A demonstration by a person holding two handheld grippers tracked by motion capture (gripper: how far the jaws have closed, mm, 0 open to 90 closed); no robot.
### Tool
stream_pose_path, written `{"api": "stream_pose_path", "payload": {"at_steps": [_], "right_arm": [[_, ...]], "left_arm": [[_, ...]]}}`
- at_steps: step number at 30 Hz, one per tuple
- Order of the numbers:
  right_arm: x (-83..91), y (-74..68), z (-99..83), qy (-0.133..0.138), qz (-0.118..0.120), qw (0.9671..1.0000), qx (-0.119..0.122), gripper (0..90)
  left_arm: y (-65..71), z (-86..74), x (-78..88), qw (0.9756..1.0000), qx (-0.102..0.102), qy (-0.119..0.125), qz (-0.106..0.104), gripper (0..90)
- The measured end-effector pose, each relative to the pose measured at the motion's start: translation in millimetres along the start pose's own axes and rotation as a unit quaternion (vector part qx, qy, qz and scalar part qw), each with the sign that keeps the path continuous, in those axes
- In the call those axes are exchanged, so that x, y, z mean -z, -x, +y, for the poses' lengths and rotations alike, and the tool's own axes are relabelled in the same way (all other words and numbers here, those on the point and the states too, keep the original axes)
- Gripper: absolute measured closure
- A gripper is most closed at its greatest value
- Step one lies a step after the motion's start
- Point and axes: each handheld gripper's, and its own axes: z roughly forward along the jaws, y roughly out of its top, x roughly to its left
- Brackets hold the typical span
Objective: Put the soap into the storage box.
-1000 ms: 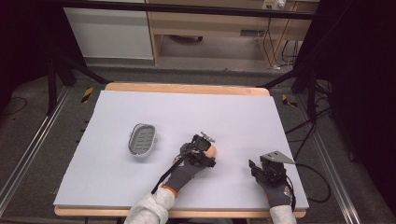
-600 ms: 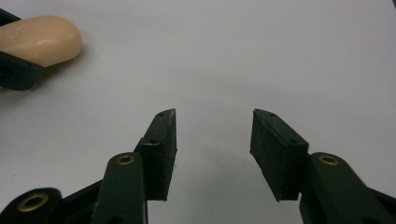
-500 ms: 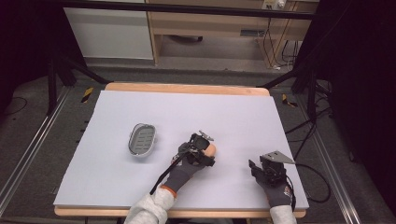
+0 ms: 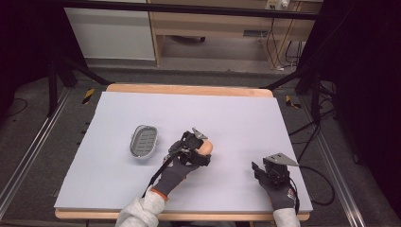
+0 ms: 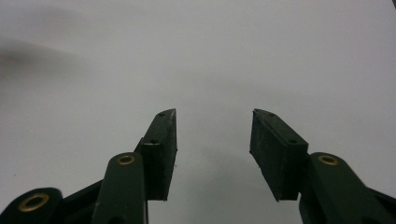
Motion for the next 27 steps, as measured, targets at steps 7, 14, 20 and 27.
{"api": "stream_pose_path", "payload": {"at_steps": [7, 14, 20, 27], "right_arm": [[-0.2, -0.6, -0.1, -0.001, 0.0, 1.0, 0.001, 51.3], [0.1, -0.6, -0.1, -0.001, 0.0, 1.0, 0.001, 51.4], [0.5, -0.8, -0.1, 0.001, 0.001, 1.0, 0.002, 51.8], [1.0, -1.1, 0.1, 0.002, 0.0, 1.0, 0.003, 54.5]], "left_arm": [[-10.2, -3.8, 15.7, 0.9999, 0.009, 0.013, 0.003, 31.6], [-21.2, -8.7, 31.3, 0.9995, 0.017, 0.024, 0.007, 31.6], [-32.6, -13.6, 43.8, 0.9989, 0.026, 0.035, 0.014, 31.7], [-48.1, -19.8, 58.7, 0.9977, 0.041, 0.047, 0.026, 31.7]]}}
